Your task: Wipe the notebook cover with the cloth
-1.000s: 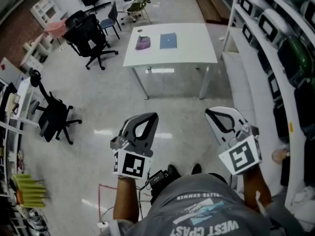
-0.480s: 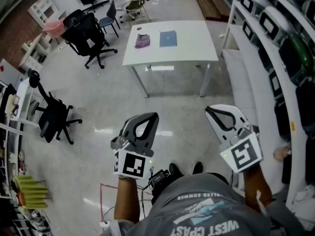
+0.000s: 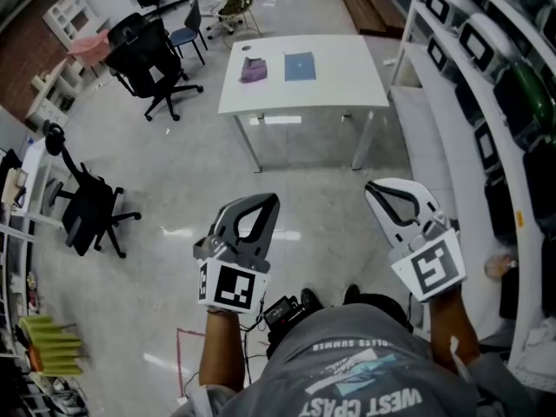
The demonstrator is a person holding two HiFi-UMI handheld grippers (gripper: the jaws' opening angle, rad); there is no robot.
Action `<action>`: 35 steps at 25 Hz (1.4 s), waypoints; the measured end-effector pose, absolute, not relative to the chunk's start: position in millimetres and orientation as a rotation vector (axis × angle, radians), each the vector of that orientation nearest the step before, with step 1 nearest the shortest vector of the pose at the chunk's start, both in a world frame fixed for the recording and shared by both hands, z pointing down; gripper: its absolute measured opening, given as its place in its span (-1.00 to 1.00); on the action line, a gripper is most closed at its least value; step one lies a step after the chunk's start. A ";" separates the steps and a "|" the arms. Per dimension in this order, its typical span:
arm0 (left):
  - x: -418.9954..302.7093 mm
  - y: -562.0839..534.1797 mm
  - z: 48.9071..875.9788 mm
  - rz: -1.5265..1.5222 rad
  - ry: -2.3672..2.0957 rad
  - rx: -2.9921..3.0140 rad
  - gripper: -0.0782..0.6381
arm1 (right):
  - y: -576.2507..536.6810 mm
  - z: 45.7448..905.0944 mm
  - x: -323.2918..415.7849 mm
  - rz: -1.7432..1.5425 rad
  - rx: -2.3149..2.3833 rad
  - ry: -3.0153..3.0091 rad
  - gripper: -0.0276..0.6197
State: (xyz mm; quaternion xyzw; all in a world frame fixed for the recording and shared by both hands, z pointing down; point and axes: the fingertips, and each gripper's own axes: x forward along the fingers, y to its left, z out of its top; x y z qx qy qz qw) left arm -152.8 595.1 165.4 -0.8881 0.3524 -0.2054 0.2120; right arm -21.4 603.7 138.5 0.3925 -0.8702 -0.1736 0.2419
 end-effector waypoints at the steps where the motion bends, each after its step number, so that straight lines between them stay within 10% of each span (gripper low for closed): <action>1: -156.7 593.0 165.5 -0.569 0.978 -2.466 -0.77 | 602.4 138.4 -25.0 -0.474 1.076 -2.377 -0.82; 35: -77.6 349.7 170.0 -0.726 1.096 -2.423 -0.77 | 348.6 149.6 44.8 -0.444 0.906 -2.533 -0.82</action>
